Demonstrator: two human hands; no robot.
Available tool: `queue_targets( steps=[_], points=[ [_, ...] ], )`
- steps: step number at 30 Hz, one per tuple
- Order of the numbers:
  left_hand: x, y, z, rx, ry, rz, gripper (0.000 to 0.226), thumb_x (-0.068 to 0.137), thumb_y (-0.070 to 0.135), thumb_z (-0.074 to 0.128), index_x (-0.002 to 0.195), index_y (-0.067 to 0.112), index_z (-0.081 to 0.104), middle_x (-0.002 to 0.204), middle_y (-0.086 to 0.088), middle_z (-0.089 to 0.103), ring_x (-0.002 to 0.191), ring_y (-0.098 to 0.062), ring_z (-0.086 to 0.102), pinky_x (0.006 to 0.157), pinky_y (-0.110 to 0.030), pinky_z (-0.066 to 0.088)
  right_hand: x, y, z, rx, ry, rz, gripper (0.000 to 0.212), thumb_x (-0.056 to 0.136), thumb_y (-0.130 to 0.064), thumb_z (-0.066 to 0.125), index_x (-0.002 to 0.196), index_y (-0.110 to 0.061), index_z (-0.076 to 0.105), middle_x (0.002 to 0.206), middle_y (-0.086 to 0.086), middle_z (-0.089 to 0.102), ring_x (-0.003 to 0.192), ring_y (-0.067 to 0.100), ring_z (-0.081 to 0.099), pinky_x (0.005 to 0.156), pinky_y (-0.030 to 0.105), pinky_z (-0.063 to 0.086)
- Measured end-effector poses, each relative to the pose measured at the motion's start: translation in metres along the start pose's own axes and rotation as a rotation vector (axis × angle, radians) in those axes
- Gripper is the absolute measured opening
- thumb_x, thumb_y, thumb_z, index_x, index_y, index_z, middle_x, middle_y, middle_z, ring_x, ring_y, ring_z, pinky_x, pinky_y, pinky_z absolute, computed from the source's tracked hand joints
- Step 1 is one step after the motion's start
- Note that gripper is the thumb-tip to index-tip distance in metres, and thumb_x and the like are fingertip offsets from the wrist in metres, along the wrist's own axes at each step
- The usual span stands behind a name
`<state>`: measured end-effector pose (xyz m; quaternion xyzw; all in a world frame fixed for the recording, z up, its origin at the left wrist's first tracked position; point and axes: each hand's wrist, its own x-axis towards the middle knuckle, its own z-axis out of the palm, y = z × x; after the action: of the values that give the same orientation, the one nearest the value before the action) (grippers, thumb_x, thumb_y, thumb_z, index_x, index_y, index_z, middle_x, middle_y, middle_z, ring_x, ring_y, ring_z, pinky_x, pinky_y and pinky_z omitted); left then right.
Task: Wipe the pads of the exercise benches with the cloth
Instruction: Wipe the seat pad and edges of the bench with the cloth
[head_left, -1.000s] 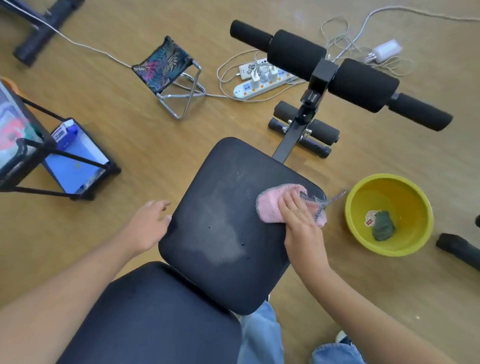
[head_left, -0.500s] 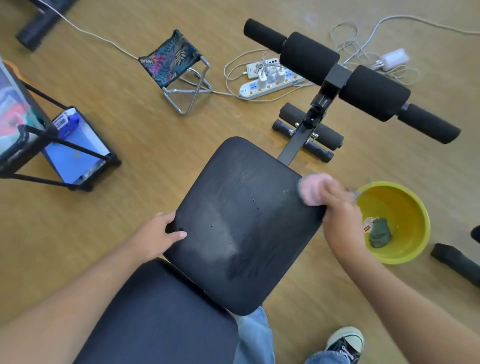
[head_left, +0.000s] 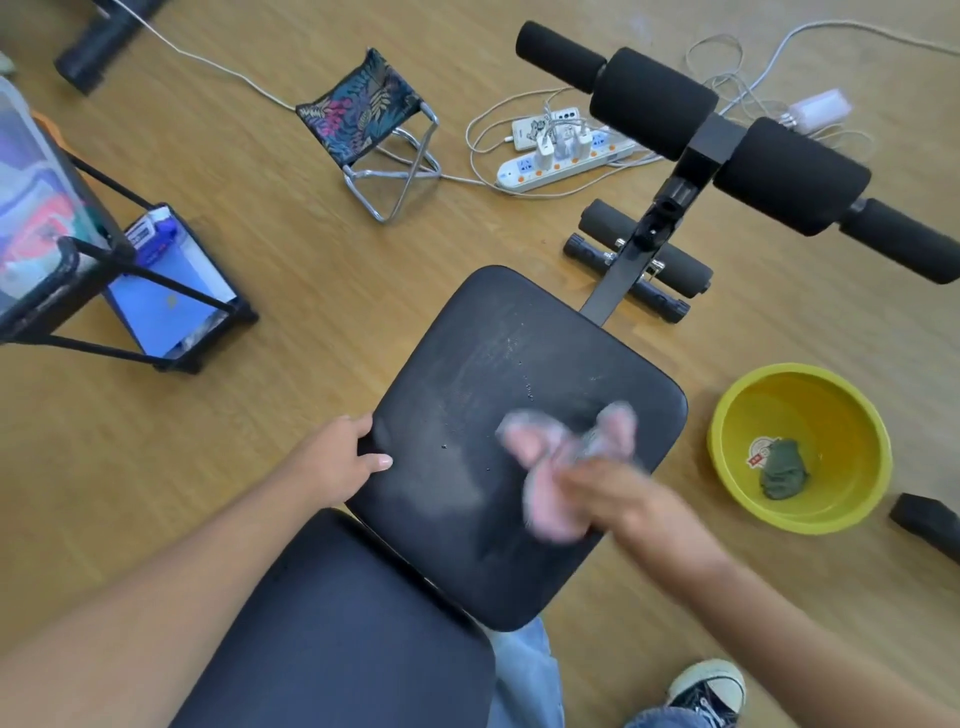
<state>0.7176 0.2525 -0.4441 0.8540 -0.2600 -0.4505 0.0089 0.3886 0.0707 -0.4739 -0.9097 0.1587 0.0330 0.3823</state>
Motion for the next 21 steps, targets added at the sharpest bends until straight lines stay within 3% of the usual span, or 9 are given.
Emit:
queue_targets(
  steps=[1, 3, 5, 7, 9, 12, 15, 18, 21],
  points=[
    [0.001, 0.0, -0.001, 0.01, -0.006, -0.005, 0.043, 0.094, 0.028, 0.068, 0.137, 0.026, 0.062, 0.13, 0.002, 0.065, 0.124, -0.024, 0.06, 0.107, -0.041, 0.047, 0.012, 0.01, -0.018, 0.06, 0.129, 0.179, 0.046, 0.093, 0.012, 0.046, 0.131, -0.011, 0.06, 0.144, -0.01, 0.052, 0.136, 0.013, 0.047, 0.115, 0.032, 0.032],
    [0.003, 0.0, -0.002, 0.016, -0.008, -0.014, 0.047, 0.093, 0.029, 0.068, 0.139, 0.024, 0.06, 0.134, 0.003, 0.065, 0.127, -0.025, 0.059, 0.109, -0.041, 0.047, 0.036, 0.011, -0.031, -0.019, 0.415, 0.319, 0.065, 0.073, 0.028, 0.048, 0.127, -0.004, 0.064, 0.142, 0.006, 0.055, 0.137, 0.025, 0.046, 0.114, 0.039, 0.033],
    [0.003, -0.001, -0.003, 0.007, -0.011, -0.019, 0.047, 0.093, 0.028, 0.068, 0.139, 0.023, 0.06, 0.134, 0.004, 0.066, 0.128, -0.025, 0.059, 0.109, -0.041, 0.046, 0.043, -0.013, -0.003, -0.104, 0.485, 0.393, 0.069, 0.069, 0.031, 0.049, 0.13, 0.0, 0.061, 0.144, 0.012, 0.051, 0.139, 0.028, 0.043, 0.116, 0.041, 0.031],
    [0.004, -0.003, -0.003, -0.014, -0.02, -0.017, 0.041, 0.093, 0.026, 0.068, 0.134, 0.023, 0.064, 0.128, 0.006, 0.069, 0.123, -0.025, 0.062, 0.107, -0.042, 0.048, 0.034, -0.051, 0.051, -0.232, 0.453, 0.195, 0.047, 0.093, 0.015, 0.039, 0.135, 0.002, 0.056, 0.149, 0.013, 0.044, 0.14, 0.026, 0.04, 0.118, 0.038, 0.027],
    [0.006, -0.004, -0.002, -0.029, -0.022, -0.007, 0.04, 0.093, 0.025, 0.068, 0.132, 0.023, 0.065, 0.126, 0.006, 0.07, 0.121, -0.024, 0.064, 0.107, -0.042, 0.049, 0.015, -0.09, 0.097, -0.274, 0.237, -0.089, 0.044, 0.105, -0.001, 0.024, 0.13, 0.004, 0.06, 0.147, 0.014, 0.046, 0.137, 0.028, 0.045, 0.112, 0.039, 0.038],
    [0.006, -0.005, -0.002, -0.036, -0.007, 0.024, 0.039, 0.093, 0.022, 0.069, 0.132, 0.023, 0.065, 0.123, 0.007, 0.071, 0.117, -0.022, 0.065, 0.104, -0.036, 0.049, 0.003, -0.089, 0.098, -0.326, -0.028, -0.486, 0.029, 0.099, -0.003, 0.047, 0.12, 0.001, 0.067, 0.137, 0.014, 0.059, 0.134, 0.026, 0.049, 0.106, 0.041, 0.044],
    [0.005, -0.004, -0.002, -0.029, -0.012, 0.018, 0.036, 0.094, 0.023, 0.069, 0.129, 0.024, 0.066, 0.119, 0.01, 0.072, 0.113, -0.021, 0.066, 0.099, -0.034, 0.049, 0.03, -0.041, 0.039, -0.314, -0.083, -0.595, 0.029, 0.101, -0.008, 0.048, 0.124, -0.005, 0.066, 0.143, 0.006, 0.054, 0.138, 0.023, 0.044, 0.112, 0.04, 0.038],
    [0.006, -0.006, -0.002, -0.026, -0.016, 0.0, 0.035, 0.094, 0.026, 0.068, 0.129, 0.026, 0.065, 0.12, 0.009, 0.073, 0.114, -0.023, 0.066, 0.1, -0.036, 0.05, 0.063, 0.01, -0.038, -0.145, 0.213, -0.055, 0.045, 0.089, -0.004, 0.042, 0.124, -0.023, 0.063, 0.141, -0.014, 0.052, 0.132, 0.012, 0.051, 0.106, 0.04, 0.043],
    [0.005, -0.006, -0.002, -0.052, -0.02, -0.005, 0.04, 0.093, 0.027, 0.068, 0.133, 0.029, 0.064, 0.124, 0.012, 0.072, 0.118, -0.022, 0.065, 0.105, -0.039, 0.05, 0.078, 0.015, -0.049, -0.137, 0.522, 0.421, 0.07, 0.074, 0.019, 0.043, 0.137, -0.01, 0.055, 0.15, 0.007, 0.045, 0.139, 0.027, 0.042, 0.107, 0.042, 0.041]
  ],
)
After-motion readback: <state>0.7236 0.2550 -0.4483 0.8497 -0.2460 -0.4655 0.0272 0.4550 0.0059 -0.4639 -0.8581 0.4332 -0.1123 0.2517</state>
